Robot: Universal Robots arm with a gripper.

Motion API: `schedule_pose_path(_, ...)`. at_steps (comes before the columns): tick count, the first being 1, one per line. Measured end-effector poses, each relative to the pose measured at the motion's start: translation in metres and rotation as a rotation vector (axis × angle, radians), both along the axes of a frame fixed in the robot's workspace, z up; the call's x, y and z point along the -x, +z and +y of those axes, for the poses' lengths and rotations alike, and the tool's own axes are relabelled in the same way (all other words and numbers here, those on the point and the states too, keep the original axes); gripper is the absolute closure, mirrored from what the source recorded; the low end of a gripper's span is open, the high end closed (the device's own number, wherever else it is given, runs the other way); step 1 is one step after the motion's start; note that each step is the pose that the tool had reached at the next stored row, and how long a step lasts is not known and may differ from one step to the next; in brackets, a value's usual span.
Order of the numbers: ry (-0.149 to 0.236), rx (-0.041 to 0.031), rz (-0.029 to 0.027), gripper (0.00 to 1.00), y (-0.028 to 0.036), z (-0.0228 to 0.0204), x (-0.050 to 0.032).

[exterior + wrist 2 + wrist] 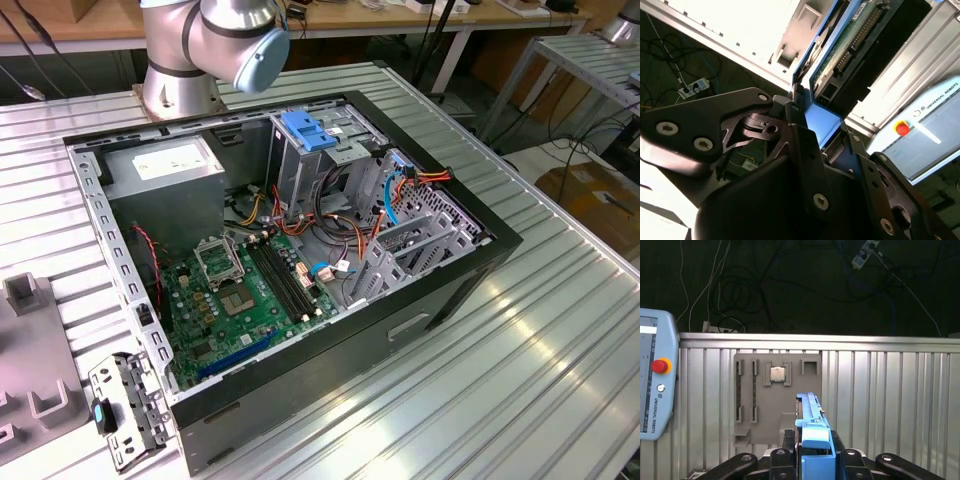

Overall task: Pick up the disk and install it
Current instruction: 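Pick up the disk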

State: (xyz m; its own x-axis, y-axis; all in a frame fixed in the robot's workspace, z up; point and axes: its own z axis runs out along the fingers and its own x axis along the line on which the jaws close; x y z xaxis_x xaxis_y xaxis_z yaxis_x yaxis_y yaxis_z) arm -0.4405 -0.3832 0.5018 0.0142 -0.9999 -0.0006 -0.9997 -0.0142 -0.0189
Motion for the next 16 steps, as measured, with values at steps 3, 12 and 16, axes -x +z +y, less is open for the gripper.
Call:
schedule_pose_path(3, 0.000, 0.0000, 0.0000, 0.63, 0.0000, 0.0000, -0.0069)
schedule_pose_path(12, 0.000, 0.0000, 0.0002, 0.63, 0.0000, 0.0000, -0.0356)
schedule_pose_path(16, 0.000, 0.0000, 0.0002, 0.63, 0.0000, 0.0000, -0.0493)
